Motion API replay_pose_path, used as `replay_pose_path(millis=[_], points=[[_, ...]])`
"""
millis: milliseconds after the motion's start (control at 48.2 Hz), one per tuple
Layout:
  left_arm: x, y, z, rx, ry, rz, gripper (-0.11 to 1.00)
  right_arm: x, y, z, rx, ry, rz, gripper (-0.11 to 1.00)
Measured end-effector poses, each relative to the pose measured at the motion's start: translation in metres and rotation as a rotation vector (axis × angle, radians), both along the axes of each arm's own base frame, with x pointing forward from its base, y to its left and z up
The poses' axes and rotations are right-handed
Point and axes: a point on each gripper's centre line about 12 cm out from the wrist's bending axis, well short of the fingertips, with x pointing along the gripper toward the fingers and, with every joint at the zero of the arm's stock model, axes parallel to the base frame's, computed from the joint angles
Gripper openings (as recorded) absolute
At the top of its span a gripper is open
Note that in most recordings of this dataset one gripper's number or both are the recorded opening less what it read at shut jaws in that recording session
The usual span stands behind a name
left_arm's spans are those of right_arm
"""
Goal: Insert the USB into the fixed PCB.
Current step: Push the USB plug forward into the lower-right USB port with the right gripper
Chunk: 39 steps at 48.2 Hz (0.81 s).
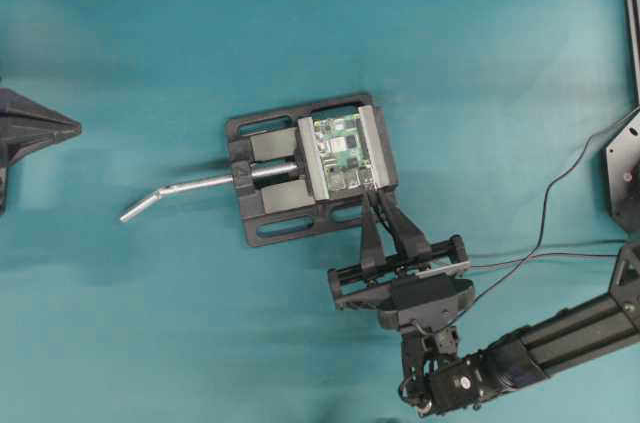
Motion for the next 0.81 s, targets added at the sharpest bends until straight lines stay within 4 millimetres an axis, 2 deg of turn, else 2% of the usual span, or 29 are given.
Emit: replay_pose_path(millis=[809], points=[[-0.0002,0.0,-0.0001,0.001,0.002,-0.001,-0.01,0.0047,-0.0046,0.0015,-0.012,-0.005,0.013,0.21]])
